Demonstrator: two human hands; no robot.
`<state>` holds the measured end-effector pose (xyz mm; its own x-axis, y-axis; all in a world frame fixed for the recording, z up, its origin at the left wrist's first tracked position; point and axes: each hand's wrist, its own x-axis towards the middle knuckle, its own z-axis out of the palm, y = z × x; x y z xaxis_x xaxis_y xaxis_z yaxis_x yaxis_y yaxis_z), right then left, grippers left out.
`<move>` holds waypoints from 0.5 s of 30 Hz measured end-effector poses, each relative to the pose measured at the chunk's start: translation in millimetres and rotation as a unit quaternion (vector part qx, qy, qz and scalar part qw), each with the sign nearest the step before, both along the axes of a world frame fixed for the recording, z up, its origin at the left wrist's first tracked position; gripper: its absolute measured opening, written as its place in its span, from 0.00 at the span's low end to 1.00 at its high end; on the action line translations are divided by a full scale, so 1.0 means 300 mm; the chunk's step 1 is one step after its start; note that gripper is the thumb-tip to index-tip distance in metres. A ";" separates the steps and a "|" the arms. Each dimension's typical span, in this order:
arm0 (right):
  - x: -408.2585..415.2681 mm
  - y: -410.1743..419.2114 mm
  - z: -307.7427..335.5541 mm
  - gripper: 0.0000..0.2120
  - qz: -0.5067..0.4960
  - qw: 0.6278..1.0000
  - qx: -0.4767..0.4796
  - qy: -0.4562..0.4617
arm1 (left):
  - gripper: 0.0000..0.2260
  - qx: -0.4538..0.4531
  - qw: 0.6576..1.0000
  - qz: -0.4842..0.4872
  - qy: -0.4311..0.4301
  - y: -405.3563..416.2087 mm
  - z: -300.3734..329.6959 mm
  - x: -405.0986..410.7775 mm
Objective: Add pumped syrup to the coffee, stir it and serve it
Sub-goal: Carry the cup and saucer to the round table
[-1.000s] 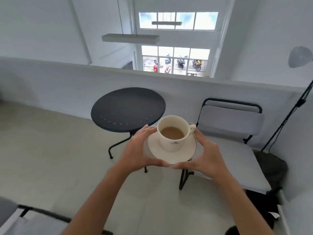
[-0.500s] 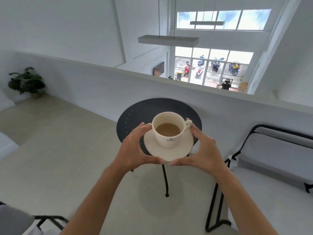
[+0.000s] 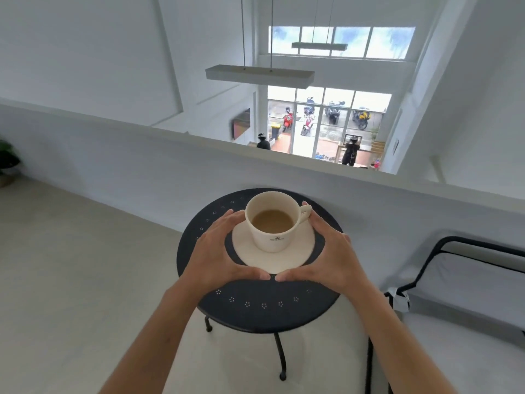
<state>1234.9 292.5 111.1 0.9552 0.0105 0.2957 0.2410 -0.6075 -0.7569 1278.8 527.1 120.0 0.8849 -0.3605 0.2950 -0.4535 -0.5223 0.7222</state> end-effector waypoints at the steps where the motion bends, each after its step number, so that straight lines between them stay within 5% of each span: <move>1: 0.051 0.019 -0.010 0.61 -0.010 1.000 -0.002 0.000 | 0.43 -0.005 1.000 -0.010 0.001 0.014 -0.009 0.063; 15: 0.562 0.175 -0.149 0.63 -0.145 0.988 0.026 0.049 | 0.48 0.009 0.992 -0.126 0.018 0.098 -0.126 0.764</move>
<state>1403.6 345.1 66.5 0.9400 -0.2797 0.1954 -0.0125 -0.6005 -0.7995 1508.0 556.6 82.3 0.7762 -0.5759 0.2566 -0.5452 -0.4085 0.7320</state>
